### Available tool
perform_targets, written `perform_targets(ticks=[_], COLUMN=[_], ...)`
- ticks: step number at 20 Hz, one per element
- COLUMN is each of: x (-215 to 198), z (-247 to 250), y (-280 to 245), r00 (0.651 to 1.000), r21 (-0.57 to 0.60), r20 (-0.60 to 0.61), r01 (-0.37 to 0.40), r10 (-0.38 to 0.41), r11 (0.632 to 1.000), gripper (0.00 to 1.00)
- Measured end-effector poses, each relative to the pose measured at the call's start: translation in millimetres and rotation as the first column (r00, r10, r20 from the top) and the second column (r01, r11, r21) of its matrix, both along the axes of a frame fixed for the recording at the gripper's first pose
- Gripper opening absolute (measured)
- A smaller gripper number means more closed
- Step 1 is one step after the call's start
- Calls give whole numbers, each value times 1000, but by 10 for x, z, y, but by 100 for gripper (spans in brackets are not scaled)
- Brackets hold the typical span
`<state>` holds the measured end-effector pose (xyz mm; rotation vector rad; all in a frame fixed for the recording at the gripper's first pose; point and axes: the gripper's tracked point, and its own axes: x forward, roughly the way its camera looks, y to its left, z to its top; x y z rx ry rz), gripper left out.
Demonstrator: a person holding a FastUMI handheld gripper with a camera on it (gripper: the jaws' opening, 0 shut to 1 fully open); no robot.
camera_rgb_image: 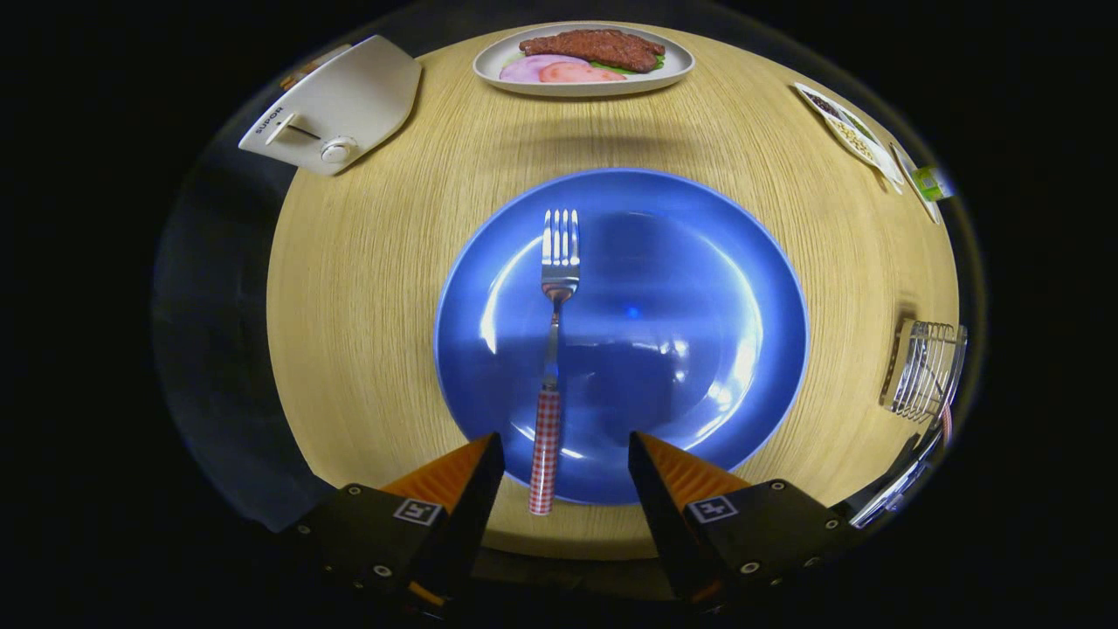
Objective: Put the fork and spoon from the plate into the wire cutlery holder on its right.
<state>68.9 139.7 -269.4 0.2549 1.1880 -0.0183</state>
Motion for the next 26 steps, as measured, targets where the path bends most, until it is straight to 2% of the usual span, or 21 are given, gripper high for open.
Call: perform_targets(ticks=[4,7,9,18,26], x=[-22,-47,-43,-172,-627], z=[-102,-136,-114,248,699], y=[4,4,-4,-341,-1176], r00=[1000,999,999,994,983], r21=[-48,-35,-34,-15,-29], r20=[-15,-29,-18,110,176], r01=[-2,32,28,-16,65], r10=[1,-33,-29,17,-59], r11=[999,999,999,1000,997], gripper=[60,24,13,8,8])
